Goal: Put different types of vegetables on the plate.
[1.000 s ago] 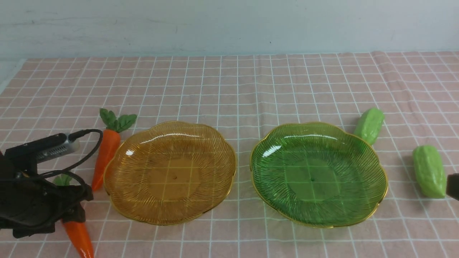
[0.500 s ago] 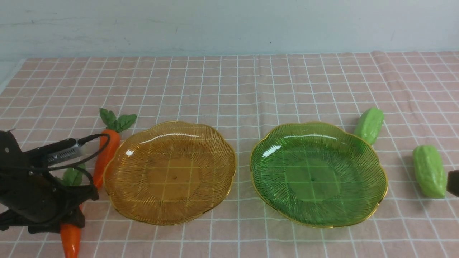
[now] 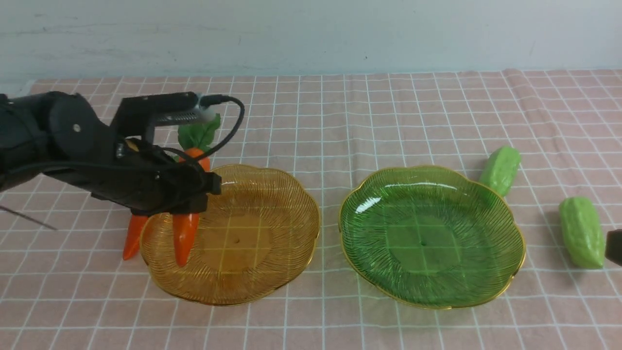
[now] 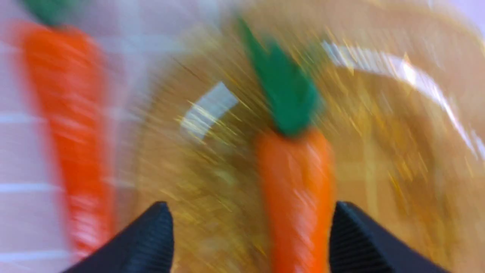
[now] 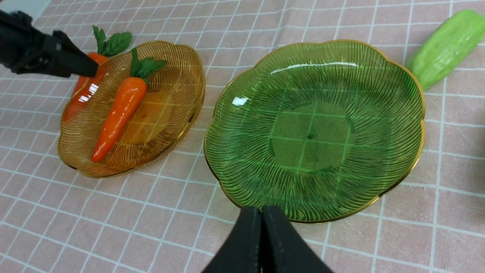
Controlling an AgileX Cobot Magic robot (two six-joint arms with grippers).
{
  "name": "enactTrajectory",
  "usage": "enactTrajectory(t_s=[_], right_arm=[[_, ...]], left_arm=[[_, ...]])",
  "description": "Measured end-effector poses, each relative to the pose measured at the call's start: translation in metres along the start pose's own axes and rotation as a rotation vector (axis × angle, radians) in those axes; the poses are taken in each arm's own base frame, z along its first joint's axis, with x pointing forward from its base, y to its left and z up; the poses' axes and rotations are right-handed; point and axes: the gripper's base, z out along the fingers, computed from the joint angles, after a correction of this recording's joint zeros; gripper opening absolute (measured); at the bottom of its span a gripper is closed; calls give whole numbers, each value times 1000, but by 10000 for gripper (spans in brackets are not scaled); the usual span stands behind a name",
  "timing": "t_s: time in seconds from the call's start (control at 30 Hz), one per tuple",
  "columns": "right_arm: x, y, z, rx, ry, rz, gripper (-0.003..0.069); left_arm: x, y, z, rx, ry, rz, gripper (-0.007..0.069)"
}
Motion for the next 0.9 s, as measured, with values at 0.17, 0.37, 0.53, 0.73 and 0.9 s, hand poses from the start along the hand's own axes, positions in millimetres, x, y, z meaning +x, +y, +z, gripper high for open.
enactTrajectory(t_s=[0.17,0.37,0.53,0.73,0.9], right_arm=[[1,0,0,-5,15,0,-17],[1,0,0,-5,15,0,-17],[1,0,0,-5,15,0,-17],[-7,-5,0,62,10,39,-17],[-44,-24,3,282,88,81,-17]], left_arm=[[-38,58,-13,-90,-110,-134,283],[-38,75,38,-112,-6,-35,253],[-36,81,70,-118,2,-41,397],[-33,84,83,-120,26,-53,309],[-52,79,58,-121,66,-33,227]])
